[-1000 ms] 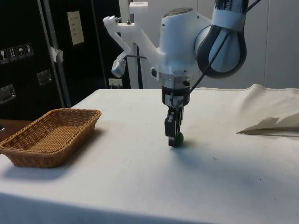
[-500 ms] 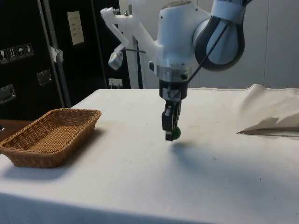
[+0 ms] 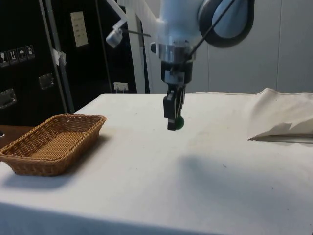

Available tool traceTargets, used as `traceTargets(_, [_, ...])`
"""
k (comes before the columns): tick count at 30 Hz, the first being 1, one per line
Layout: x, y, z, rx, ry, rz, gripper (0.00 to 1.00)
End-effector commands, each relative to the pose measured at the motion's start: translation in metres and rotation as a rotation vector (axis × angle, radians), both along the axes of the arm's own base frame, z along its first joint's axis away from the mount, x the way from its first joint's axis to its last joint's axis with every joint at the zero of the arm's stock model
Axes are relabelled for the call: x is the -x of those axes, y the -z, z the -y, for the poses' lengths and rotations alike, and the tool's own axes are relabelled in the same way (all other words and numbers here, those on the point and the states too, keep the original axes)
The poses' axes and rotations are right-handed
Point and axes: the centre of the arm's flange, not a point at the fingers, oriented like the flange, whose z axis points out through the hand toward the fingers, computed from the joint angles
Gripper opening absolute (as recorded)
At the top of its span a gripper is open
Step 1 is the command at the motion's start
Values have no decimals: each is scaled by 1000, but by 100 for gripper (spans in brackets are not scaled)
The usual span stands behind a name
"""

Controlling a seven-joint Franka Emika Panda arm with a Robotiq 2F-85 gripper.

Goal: Pick up the ball and place it into the basket.

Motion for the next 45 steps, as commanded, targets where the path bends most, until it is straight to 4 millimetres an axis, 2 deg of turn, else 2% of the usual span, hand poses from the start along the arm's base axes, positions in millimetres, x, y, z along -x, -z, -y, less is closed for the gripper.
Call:
traceTargets(1, [-2,-5,1,5,0,-2,2])
traceTargets(6, [-4,-18,-1,-7,0,3,2])
traceTargets(13, [-15,-48,-2,-10,-1,7,2])
traceTargets(14, [-13,-44,-2,-14,0,10,2])
traceTargets(16, [-19,-58,-2,-12,-1,5,2])
traceTargets(21, [-29,-76,-2,-16,-3,7,2])
traceTargets(22, [-27,-73,-2,-15,0,13,2])
traceTargets(31, [-53,-110,-3,-15,-5,2,2])
traceTargets(39, [-72,-134,-1,-13,-7,4,2])
traceTargets(41, [-71,-134,0,-5,-5,14,2])
traceTargets(45, [-85,-148,-1,-12,-10,7,2])
